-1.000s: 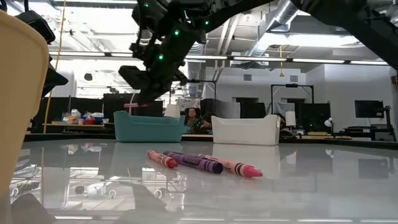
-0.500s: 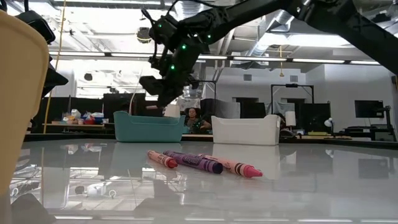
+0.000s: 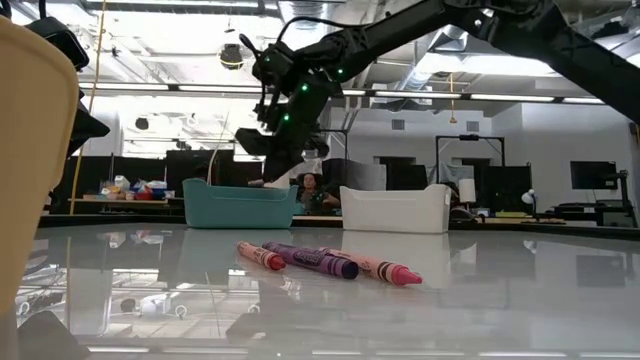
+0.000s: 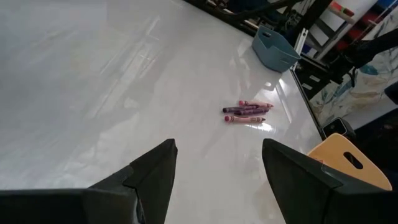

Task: Sort crayons
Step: Put the red crayon into the top green bin, then put the pink crayon into the yellow bin

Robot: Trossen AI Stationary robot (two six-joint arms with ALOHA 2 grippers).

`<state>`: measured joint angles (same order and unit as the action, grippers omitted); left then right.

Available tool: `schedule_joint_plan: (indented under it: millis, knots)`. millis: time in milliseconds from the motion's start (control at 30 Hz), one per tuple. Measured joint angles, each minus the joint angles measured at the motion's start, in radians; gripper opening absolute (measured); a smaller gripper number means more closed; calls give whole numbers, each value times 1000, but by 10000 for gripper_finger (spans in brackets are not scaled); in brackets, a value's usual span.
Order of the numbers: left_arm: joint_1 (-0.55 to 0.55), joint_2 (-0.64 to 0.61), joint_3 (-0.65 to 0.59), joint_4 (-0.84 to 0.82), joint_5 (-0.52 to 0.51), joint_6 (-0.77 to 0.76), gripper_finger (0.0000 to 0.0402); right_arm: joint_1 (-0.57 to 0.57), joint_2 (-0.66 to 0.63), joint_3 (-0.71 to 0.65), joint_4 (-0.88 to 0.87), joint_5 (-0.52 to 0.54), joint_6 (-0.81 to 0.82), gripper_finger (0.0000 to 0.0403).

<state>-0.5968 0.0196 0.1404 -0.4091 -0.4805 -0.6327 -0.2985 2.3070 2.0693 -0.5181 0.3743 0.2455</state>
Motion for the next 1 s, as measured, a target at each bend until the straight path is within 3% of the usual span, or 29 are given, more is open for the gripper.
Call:
schedule_joint_plan:
  millis: [267,567,767,1000]
  knots:
    - [0,0,0,0,0,0,228,-5,4,0,-2,-10,19,52]
    - [0,0,0,0,0,0,228,-2,-3,0,-22,-65,-13,56]
    - [0,0,0,0,0,0,228,32,-91,0,-167,-121,-18,56]
    - [0,0,0,0,0,0,228,124,-179,0,-474,-149,-10,56]
